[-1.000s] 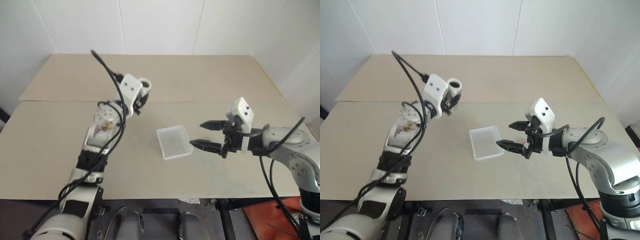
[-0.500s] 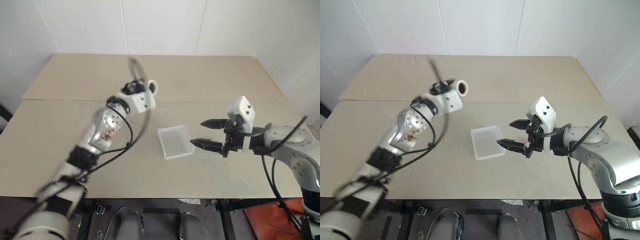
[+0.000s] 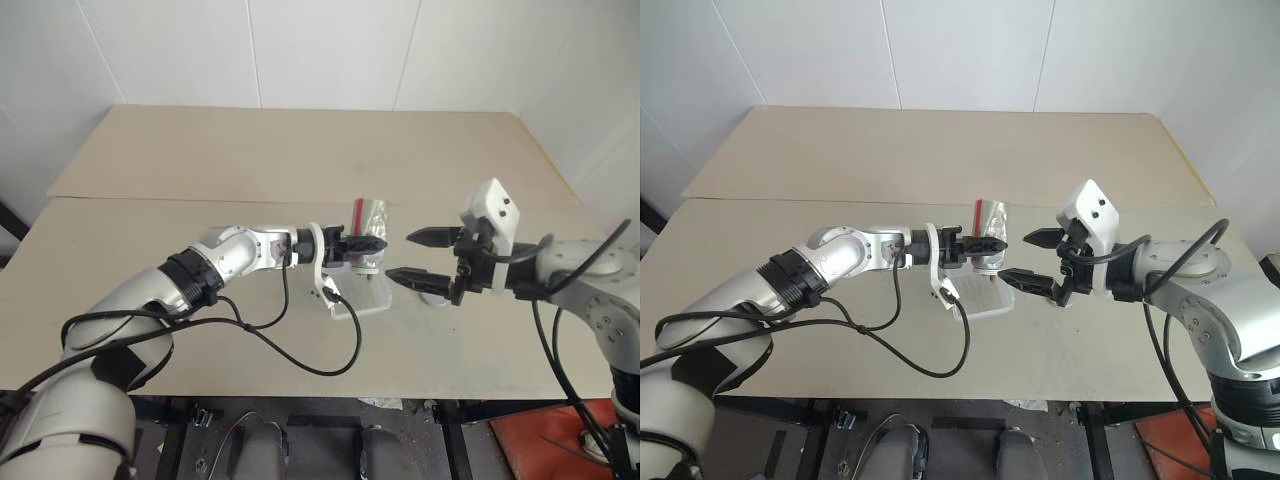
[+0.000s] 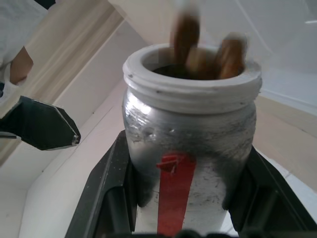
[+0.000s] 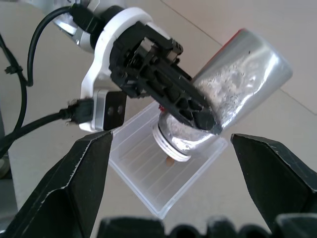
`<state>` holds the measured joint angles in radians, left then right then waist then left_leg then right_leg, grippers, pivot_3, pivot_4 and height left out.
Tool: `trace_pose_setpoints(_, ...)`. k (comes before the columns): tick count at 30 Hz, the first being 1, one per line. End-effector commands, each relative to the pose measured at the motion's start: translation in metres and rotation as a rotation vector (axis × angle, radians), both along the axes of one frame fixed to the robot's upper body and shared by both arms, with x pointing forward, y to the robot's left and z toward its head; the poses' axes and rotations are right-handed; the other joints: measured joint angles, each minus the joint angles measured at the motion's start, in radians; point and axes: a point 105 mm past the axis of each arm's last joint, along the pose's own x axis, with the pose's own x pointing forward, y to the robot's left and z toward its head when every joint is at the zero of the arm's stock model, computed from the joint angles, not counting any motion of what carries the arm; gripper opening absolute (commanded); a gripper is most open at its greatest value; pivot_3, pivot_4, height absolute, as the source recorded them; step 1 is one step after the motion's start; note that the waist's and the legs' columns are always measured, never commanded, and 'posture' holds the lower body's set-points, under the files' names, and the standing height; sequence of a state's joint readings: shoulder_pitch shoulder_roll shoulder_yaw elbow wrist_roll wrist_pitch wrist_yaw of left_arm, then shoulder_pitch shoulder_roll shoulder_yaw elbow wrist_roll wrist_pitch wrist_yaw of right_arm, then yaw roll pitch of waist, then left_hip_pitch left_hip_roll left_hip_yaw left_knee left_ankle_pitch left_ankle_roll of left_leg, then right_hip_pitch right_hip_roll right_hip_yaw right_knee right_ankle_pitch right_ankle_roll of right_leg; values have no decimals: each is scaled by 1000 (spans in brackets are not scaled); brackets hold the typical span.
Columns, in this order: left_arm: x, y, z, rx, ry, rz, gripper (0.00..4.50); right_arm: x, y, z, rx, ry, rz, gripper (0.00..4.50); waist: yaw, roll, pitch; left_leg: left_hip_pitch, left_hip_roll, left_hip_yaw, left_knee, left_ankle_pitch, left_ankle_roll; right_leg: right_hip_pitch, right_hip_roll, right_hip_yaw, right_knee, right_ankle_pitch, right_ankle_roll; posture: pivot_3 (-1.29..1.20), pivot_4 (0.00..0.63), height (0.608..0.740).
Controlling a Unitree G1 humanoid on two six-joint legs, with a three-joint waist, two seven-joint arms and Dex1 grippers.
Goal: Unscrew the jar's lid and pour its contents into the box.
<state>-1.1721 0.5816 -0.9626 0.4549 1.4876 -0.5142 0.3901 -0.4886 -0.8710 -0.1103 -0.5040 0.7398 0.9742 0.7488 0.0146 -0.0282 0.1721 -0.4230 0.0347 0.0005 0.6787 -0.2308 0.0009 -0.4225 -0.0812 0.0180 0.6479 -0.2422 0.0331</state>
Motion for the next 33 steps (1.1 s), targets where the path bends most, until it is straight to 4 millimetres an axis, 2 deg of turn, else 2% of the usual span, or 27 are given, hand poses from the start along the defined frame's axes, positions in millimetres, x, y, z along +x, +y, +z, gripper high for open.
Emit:
trace_pose_setpoints(1, 9, -1, 17, -21, -80, 6, 1924, -9, -1, 17, 26, -65, -5, 4475, 0, 0, 0, 0, 0, 0, 0, 0, 0, 0, 0, 0, 0, 0, 0, 0, 150, 740)
trace_pose_setpoints(8, 8, 3, 16, -56, -19, 26, 1924, -10, -1, 18, 31, -64, -13, 4475, -1, 0, 0, 0, 0, 0, 0, 0, 0, 1, 0, 0, 0, 0, 0, 0, 150, 740)
trace_pose_setpoints(11, 11, 9, 23, -157, 81, 91, 1924, -9, -1, 17, 33, -60, -11, 4475, -2, 0, 0, 0, 0, 0, 0, 0, 0, 0, -1, 0, 0, 0, 0, 0, 150, 740)
trace_pose_setpoints(13, 19, 18, 35, -280, 170, 173, 1924, -9, -1, 17, 32, -59, -9, 4475, -3, 0, 0, 0, 0, 0, 0, 0, 0, 0, -1, 0, 1, 0, 0, 0, 150, 740)
trace_pose_setpoints(16, 34, 41, 57, -540, 360, 323, 1924, -8, -1, 18, 36, -60, -3, 4475, -4, 0, 0, 0, 0, 0, 0, 0, 0, 0, 0, 0, 1, 0, 0, 0, 150, 740)
trace_pose_setpoints(19, 42, 63, 64, -770, 617, 454, 1924, -7, 0, 17, 38, -64, 5, 4475, -5, 1, 0, 0, 0, 0, 1, 0, 0, 0, 0, 0, 1, 0, 0, 0, 150, 740)
trace_pose_setpoints(22, 42, 78, 64, -1027, 943, 509, 1924, -5, 1, 17, 43, -64, 20, 4475, -5, 1, 0, 1, 0, 0, 1, 0, 0, 1, 0, 0, 1, 0, 0, 0, 150, 740)
trace_pose_setpoints(26, 45, 100, 58, -1374, 1411, 524, 1924, -3, 5, 18, 62, -68, 37, 4475, -4, 1, 0, 0, 0, -1, 2, 0, 0, 1, 0, -1, 1, 0, 0, 0, 150, 740)
trace_pose_setpoints(30, 48, 120, 40, -1579, 1703, 546, 1924, -2, 5, 19, 68, -71, 45, 4475, -7, 1, 0, 1, 0, -1, 2, 0, 0, 2, 0, -1, 1, 0, 0, 0, 150, 740)
trace_pose_setpoints(33, 50, 130, 27, -1679, 1828, 532, 1924, -2, 4, 19, 63, -76, 48, 4475, -12, 1, 0, 2, 0, -1, 2, 0, 0, 2, 0, 0, 1, 0, 0, 0, 150, 740)
